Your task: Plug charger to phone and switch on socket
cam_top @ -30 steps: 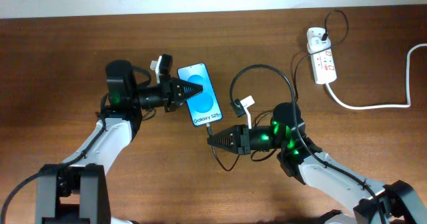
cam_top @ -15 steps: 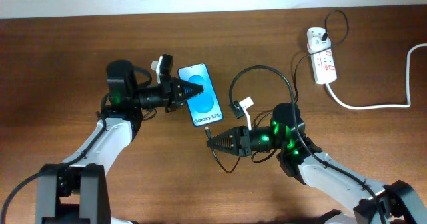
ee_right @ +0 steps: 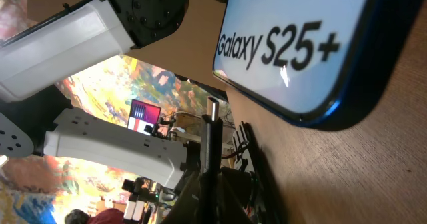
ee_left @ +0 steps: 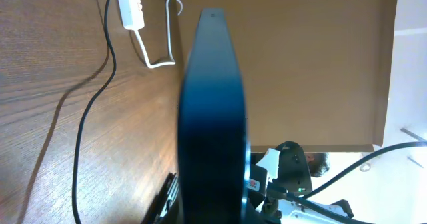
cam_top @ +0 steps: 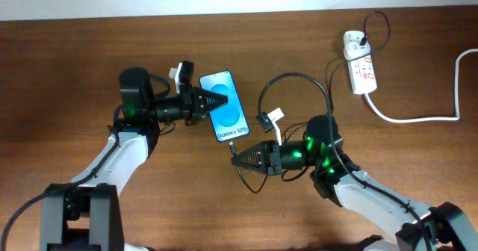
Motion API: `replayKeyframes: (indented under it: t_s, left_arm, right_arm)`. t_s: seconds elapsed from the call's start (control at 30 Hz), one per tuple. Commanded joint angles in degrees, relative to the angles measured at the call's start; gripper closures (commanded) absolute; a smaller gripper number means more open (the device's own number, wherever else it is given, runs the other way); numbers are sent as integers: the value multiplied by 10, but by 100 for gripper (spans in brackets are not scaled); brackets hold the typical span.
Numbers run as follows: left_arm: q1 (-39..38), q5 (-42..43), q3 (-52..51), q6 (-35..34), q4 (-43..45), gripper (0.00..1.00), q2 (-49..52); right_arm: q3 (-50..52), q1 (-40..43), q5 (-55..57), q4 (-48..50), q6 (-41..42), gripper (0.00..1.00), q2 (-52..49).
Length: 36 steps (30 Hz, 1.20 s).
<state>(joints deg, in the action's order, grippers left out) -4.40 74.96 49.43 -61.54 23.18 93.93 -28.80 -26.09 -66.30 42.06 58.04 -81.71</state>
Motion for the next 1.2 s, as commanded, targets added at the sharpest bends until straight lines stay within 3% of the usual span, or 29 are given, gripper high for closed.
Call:
replayKeyframes:
  t_s: [0.0, 0.27, 1.17]
  left_arm:
    - [-2, 5, 5, 12, 3, 100, -1]
    - [-2, 5, 5, 12, 4, 100, -1]
    - [8, 13, 5, 12, 4, 100, -1]
  right_arm:
    - [1, -5, -3, 2, -5, 96, -4]
    - [1, -5, -3, 2, 51, 96, -4]
    - [1, -5, 23, -5, 35, 96, -4]
